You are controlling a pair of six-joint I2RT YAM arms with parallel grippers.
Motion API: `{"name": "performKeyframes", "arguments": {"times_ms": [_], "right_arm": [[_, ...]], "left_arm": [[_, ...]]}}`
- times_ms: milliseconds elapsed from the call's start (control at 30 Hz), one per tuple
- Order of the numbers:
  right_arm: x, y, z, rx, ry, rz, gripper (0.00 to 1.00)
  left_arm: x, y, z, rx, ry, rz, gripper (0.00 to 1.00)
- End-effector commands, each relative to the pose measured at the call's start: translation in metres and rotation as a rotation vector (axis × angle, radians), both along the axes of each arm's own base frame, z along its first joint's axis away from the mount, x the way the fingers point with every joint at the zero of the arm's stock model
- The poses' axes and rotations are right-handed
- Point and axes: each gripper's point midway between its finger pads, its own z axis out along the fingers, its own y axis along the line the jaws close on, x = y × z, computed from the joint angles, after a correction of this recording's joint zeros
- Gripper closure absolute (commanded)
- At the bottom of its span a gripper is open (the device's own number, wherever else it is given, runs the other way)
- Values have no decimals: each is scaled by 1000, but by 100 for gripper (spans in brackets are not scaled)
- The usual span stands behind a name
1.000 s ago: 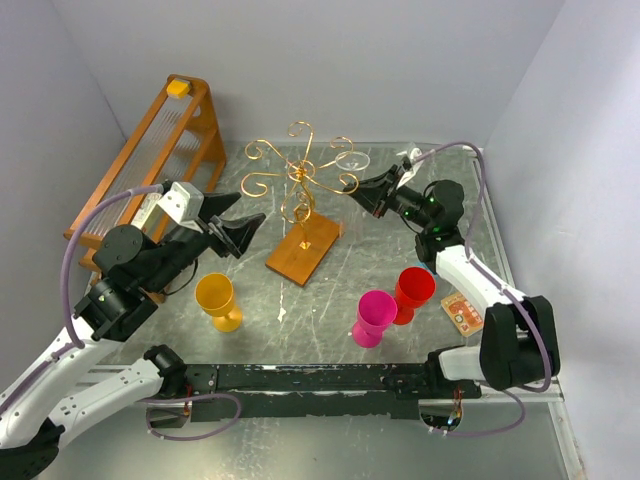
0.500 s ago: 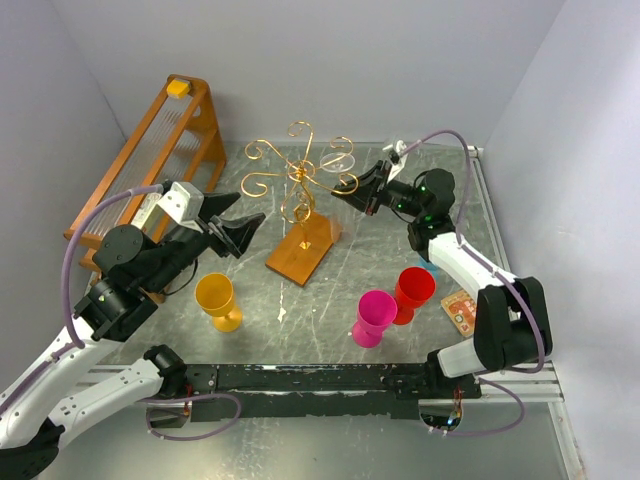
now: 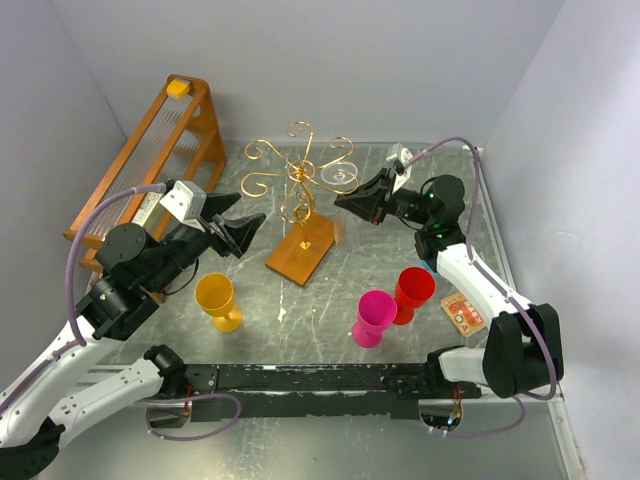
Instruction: Place the wine glass upside down on the wine glass rack
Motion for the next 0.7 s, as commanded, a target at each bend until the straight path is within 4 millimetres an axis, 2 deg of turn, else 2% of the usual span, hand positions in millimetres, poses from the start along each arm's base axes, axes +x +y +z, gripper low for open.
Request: {"name": "performKeyframes", "arguments": {"times_ms": [0,167,333,500,667], "right_arm": [[-7,-3,7,7,-42,-24,100],[-5,-9,8,21,-35,-92,100],[10,-17,5,38,-18,-199,100],[18,-18,4,58,7,-222,100],[13,-19,8,86,-3,-221,100]], "left_arm": [[-2,5,15,-27,-20,12,24],[-3,6,14,-27,-13,14,24],[-5,7,13,-30,-7,12,24],[-6,7,14,-29,-5,12,24],[-6,9,14,-29,-4,16,24]]}}
